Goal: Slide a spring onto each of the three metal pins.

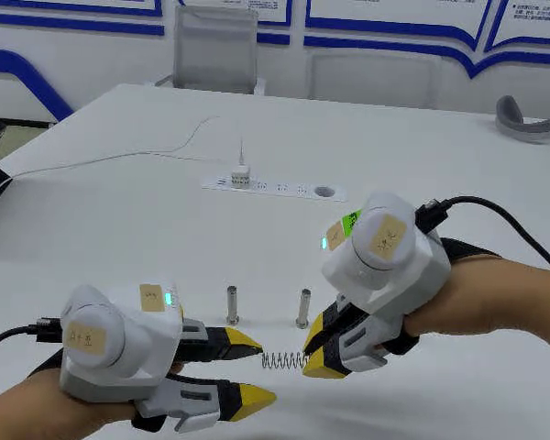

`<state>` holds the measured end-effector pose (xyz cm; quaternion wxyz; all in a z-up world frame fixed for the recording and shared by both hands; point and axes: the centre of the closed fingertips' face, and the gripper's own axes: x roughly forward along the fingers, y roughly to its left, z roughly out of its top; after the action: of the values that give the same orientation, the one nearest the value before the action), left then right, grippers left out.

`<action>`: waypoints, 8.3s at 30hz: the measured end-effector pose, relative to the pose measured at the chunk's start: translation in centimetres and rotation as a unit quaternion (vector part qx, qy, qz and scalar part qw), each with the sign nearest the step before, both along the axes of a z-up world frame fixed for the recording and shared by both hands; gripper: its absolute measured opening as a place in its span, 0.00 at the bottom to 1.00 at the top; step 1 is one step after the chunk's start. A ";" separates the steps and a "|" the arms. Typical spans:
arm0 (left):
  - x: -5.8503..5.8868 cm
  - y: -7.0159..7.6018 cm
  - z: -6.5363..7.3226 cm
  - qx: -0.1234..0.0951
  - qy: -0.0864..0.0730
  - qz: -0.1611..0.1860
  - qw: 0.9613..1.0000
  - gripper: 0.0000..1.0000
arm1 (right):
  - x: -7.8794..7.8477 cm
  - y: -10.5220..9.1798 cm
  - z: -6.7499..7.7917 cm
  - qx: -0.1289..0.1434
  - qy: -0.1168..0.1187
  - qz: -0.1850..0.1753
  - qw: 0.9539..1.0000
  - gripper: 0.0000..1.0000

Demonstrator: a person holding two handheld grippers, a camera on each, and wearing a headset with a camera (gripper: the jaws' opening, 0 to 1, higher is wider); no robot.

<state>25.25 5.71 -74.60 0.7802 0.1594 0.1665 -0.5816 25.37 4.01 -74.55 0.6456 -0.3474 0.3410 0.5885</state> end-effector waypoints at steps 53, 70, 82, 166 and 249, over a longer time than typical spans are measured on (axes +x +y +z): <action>-0.4 -0.6 0.3 -0.008 -0.012 -0.018 1.000 0.11 | -1.2 3.8 3.8 0.038 -0.031 0.040 0.998 0.12; -0.3 -0.6 0.5 -0.013 -0.014 -0.017 1.000 0.11 | -1.4 4.2 3.3 0.030 -0.023 0.041 0.998 0.14; -0.4 -0.9 1.0 -0.014 -0.021 -0.022 0.999 0.11 | -1.3 4.2 2.7 0.025 -0.012 0.036 0.999 0.13; 2.3 5.6 0.0 -0.044 0.024 0.122 0.991 0.55 | 8.9 -1.0 4.0 0.006 -0.048 -0.084 0.995 0.12; 2.2 5.6 -0.3 -0.050 0.037 0.137 0.989 0.57 | 10.4 -0.9 -2.8 -0.051 -0.009 -0.094 0.994 0.19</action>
<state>27.41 11.35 -74.89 0.8528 0.0746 0.1861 -0.4823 35.77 3.13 -77.38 0.6822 -0.3518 0.3961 0.5039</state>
